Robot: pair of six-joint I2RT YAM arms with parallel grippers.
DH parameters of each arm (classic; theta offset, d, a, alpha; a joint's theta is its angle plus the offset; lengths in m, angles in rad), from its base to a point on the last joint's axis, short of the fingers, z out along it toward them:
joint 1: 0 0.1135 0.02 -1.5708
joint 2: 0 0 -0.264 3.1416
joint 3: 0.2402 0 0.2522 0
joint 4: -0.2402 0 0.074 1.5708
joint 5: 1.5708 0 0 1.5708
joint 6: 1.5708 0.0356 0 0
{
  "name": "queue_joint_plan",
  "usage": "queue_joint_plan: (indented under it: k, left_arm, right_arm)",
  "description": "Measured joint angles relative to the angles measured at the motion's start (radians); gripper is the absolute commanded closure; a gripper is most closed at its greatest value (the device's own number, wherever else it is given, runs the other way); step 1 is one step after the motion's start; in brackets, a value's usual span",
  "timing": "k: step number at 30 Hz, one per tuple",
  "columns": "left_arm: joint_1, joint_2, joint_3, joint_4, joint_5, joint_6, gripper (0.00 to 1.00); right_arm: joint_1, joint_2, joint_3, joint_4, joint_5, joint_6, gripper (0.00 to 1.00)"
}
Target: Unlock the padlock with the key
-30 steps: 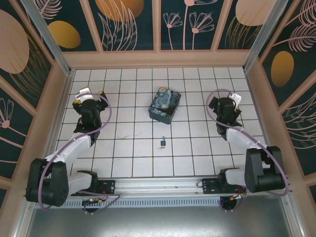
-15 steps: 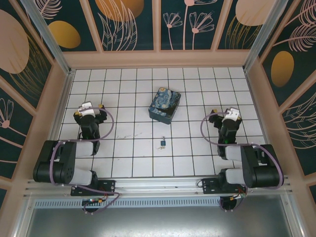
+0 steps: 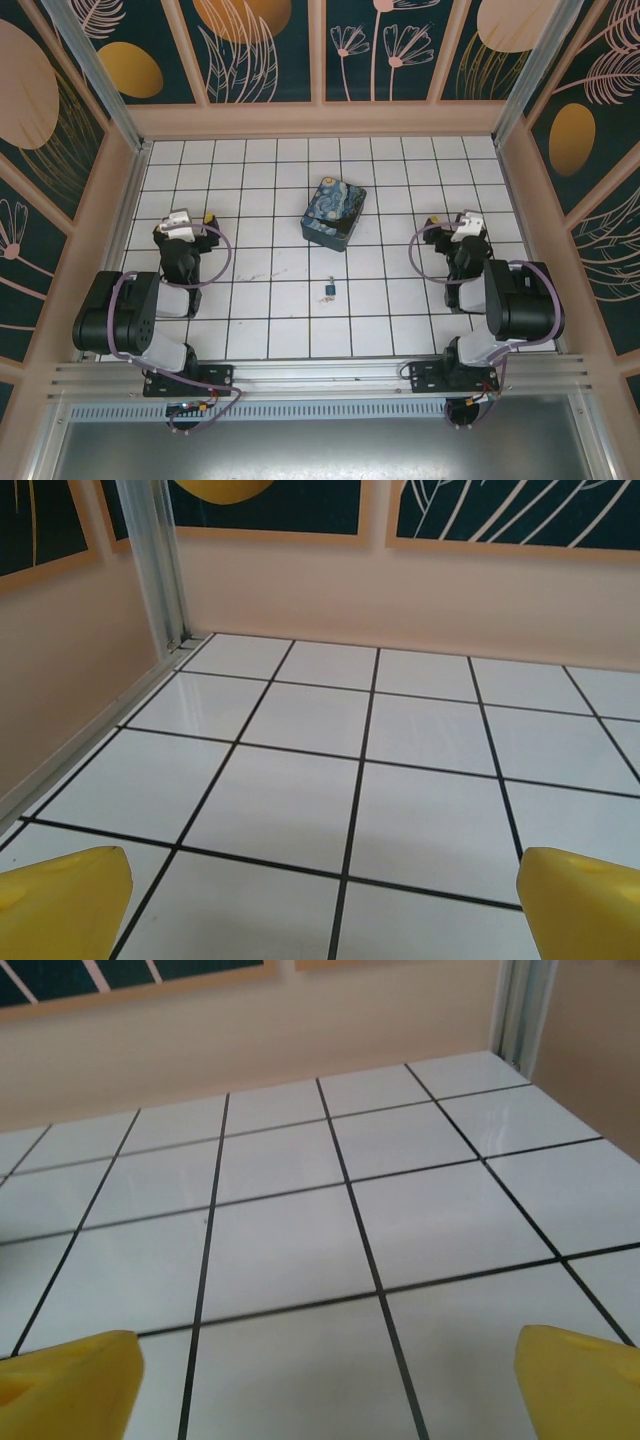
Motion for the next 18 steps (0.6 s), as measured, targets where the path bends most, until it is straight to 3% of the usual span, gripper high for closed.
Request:
queue_joint_plan:
  k: [3,7,18]
  left_arm:
    - [0.005,0.0,0.007,0.0,0.012,0.0,0.01]
    - [0.006,0.0,0.007,0.0,0.026,0.0,0.01]
    - [0.006,0.0,0.007,0.0,0.027,0.0,0.01]
  right_arm:
    - [0.009,0.0,0.003,0.0,0.002,0.003,0.01]
    - [0.07,0.0,-0.003,0.019,0.121,0.014,0.01]
    - [0.042,0.0,-0.003,0.019,0.12,0.015,0.01]
